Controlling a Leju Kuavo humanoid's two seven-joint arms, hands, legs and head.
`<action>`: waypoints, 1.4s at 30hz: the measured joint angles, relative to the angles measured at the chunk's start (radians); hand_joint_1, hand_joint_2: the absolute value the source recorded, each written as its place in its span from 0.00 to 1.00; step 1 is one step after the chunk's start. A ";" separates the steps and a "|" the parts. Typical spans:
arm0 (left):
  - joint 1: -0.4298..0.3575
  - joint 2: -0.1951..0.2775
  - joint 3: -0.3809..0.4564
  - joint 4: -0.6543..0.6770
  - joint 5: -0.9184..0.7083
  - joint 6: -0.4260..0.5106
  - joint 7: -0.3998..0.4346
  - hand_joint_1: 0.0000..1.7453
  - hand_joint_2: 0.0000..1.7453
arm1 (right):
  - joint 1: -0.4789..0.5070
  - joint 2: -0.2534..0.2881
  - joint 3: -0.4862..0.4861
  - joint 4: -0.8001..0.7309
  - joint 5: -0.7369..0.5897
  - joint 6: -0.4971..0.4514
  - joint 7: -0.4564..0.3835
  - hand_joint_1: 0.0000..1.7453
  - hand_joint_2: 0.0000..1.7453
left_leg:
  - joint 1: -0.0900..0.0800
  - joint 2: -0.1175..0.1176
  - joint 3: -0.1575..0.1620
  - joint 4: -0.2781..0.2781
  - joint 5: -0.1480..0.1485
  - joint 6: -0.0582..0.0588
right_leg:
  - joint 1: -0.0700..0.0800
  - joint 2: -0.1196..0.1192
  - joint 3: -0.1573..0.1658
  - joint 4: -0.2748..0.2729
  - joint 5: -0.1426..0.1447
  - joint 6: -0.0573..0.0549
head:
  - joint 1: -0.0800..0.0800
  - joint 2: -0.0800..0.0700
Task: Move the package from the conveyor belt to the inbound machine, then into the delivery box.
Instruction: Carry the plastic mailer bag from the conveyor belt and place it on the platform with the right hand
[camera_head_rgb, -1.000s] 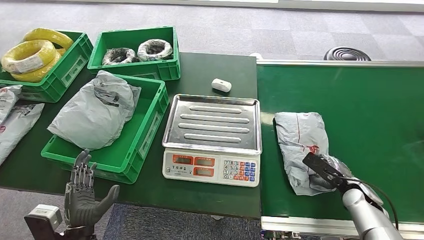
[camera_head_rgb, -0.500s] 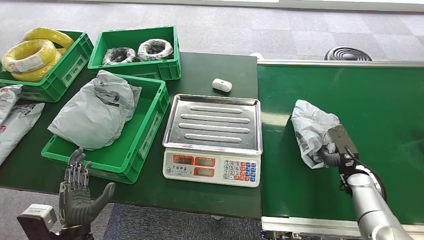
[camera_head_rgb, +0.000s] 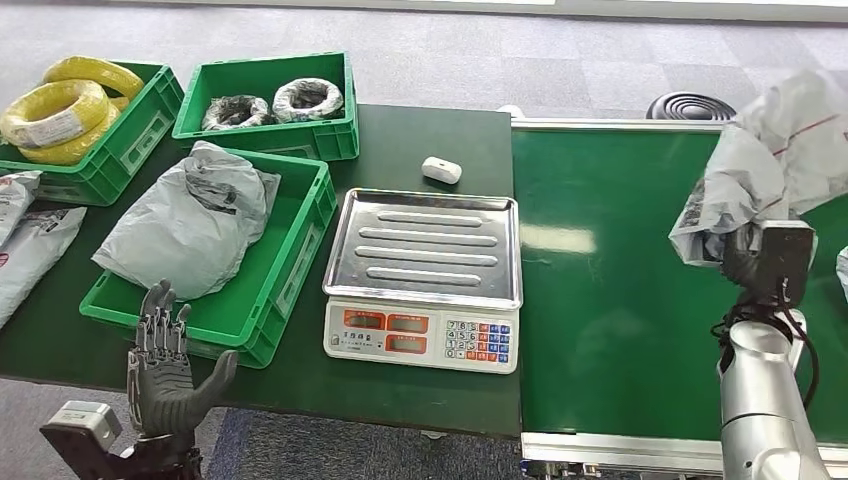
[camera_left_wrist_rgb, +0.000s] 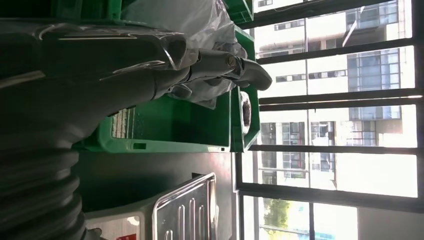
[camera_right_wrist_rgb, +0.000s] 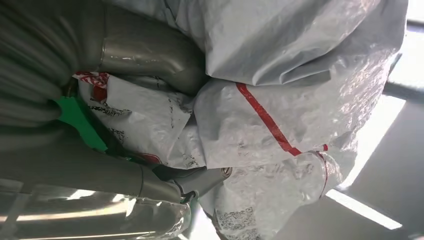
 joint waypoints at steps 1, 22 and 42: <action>-0.007 0.001 -0.004 0.003 0.006 0.000 -0.002 0.00 1.00 | 0.008 0.005 0.039 -0.041 0.054 -0.003 0.009 1.00 1.00 | 0.000 0.000 0.000 0.000 0.000 0.000 | 0.000 0.000 0.000 0.000 0.000 0.000 | 0.000 0.000; -0.041 0.012 0.020 0.036 -0.006 -0.079 0.012 0.00 1.00 | 0.032 0.077 0.594 -0.236 0.522 0.242 0.176 0.24 1.00 | 0.001 -0.001 -0.001 0.000 0.000 0.000 | 0.001 -0.001 -0.001 0.000 0.000 0.000 | 0.000 0.000; -0.121 0.033 -0.092 0.057 -0.166 -0.088 0.131 0.00 1.00 | 0.132 0.082 0.498 -0.308 0.311 0.247 0.092 0.00 1.00 | 0.001 -0.003 -0.001 0.000 0.000 0.000 | 0.001 -0.002 -0.001 0.000 0.000 0.000 | 0.000 0.000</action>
